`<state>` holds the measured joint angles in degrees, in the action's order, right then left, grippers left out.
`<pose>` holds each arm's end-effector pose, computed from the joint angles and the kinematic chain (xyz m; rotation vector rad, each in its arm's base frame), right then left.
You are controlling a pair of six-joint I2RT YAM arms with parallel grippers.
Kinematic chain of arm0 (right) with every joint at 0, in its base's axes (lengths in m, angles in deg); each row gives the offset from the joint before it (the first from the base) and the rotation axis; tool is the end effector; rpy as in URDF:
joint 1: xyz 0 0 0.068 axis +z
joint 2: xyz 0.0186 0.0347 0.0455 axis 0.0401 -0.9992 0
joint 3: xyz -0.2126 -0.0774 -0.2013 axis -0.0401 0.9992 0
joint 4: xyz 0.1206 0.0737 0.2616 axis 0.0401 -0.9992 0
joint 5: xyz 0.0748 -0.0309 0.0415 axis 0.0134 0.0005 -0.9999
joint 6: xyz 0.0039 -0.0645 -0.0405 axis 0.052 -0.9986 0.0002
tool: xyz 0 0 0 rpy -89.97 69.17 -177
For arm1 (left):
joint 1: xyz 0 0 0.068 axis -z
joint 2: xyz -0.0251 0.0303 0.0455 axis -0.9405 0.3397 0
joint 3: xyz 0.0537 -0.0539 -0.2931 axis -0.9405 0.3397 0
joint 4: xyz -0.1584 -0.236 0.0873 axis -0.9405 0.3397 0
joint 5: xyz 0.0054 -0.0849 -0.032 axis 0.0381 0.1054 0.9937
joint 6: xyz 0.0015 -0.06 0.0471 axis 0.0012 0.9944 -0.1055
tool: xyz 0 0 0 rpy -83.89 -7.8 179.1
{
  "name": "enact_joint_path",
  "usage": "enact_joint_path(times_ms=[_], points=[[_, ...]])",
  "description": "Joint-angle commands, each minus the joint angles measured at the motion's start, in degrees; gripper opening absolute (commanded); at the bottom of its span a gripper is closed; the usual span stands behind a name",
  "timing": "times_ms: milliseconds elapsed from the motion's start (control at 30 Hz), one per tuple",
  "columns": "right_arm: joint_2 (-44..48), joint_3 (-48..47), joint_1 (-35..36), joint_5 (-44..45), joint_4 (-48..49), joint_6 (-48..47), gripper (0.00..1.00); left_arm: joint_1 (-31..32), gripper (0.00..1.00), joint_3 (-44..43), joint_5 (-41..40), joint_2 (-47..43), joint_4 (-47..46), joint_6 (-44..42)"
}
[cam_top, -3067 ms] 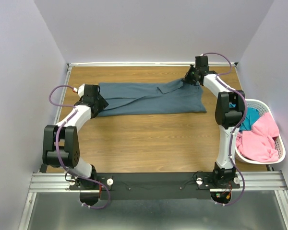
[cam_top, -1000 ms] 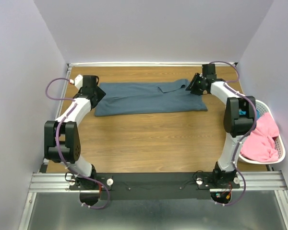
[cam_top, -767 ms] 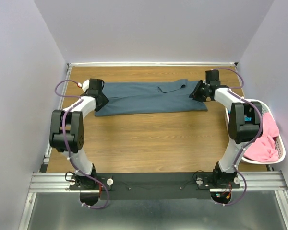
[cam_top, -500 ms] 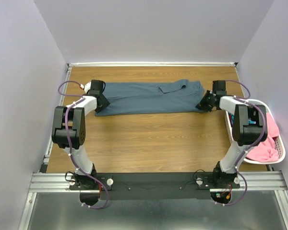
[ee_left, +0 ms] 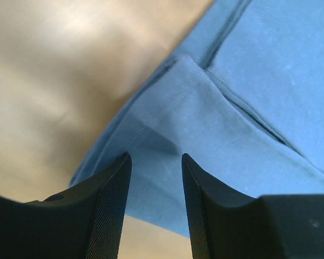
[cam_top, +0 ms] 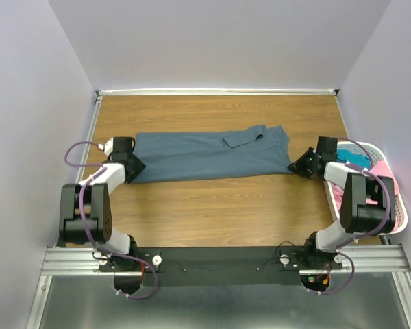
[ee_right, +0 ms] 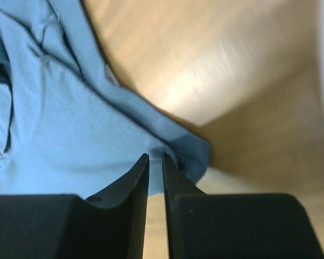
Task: Fold and stack the t-shirts
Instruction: Fold the tshirt
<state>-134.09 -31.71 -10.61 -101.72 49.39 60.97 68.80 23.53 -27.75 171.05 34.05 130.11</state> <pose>0.3369 -0.0352 0.1233 0.9324 2.3416 0.4943 0.3300 0.0167 0.1411 -1.0597 2.2898 -0.1353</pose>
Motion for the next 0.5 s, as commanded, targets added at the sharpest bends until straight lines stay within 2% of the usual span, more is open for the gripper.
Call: enact_joint_path(times_ms=[0, 100, 233, 333, 467], points=[[5.9, 3.9, -1.1, 1.6, -4.2, -2.5, 0.23, -1.7, 0.53, 7.5, -1.5, -6.4, 8.7, 0.9], [9.5, 3.8, -0.8, -0.3, -6.1, -5.7, 0.23, -1.8, 0.61, 9.6, 0.0, -14.8, 9.9, 0.6], [15.0, 1.1, 2.3, -1.2, -9.3, -9.5, 0.24, -1.9, 0.80, 7.6, -2.5, -25.8, 13.1, -1.6], [15.7, -2.0, 6.1, -0.7, -9.3, -10.3, 0.30, -1.8, 0.87, 5.5, -4.3, -30.0, 13.1, -3.7], [10.1, -8.6, 10.5, -2.3, -9.3, -11.0, 0.35, -0.3, 0.90, 2.6, -4.5, -28.1, 12.1, -7.3]])
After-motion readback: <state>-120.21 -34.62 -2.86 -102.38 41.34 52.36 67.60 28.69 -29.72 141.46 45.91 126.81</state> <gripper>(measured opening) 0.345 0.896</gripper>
